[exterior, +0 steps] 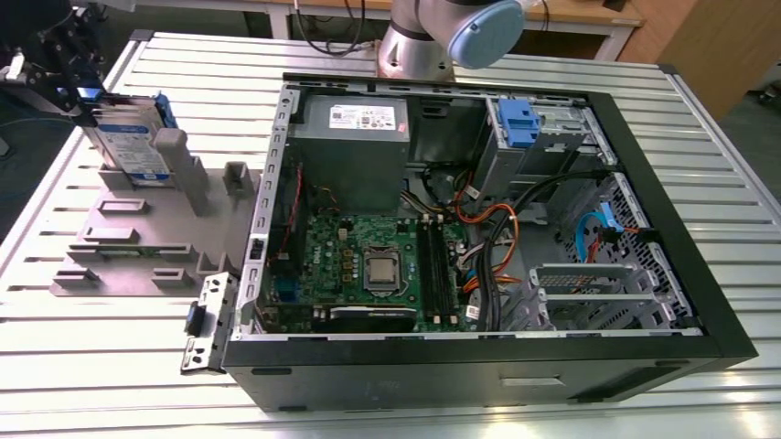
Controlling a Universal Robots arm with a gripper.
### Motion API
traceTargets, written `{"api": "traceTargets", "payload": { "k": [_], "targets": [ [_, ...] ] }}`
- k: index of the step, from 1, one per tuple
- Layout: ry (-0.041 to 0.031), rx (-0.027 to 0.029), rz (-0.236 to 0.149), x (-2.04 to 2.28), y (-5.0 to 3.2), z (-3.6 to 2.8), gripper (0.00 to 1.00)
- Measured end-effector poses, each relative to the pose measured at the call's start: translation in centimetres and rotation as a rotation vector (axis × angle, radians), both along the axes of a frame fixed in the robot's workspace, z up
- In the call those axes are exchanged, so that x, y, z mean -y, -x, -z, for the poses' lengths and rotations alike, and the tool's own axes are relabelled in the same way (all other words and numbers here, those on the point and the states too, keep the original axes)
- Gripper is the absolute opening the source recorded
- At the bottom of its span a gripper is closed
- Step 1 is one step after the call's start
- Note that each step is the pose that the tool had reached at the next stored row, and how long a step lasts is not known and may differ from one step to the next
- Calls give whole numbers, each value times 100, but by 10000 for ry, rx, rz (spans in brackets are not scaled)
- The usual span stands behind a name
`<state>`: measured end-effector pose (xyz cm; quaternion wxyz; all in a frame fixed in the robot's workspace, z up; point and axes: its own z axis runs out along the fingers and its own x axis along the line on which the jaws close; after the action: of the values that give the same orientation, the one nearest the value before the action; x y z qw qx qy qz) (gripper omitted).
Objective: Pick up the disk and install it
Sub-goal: 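Pick up the disk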
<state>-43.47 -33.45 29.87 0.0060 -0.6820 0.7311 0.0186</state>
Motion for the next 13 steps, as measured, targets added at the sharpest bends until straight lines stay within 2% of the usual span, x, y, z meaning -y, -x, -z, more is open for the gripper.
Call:
{"api": "traceTargets", "payload": {
  "k": [7, 13],
  "targets": [
    [-1, 0, -1, 1, 2, 17, 47],
    [-8, -32, 0, 0, 10, 63, 47]
  ]
}}
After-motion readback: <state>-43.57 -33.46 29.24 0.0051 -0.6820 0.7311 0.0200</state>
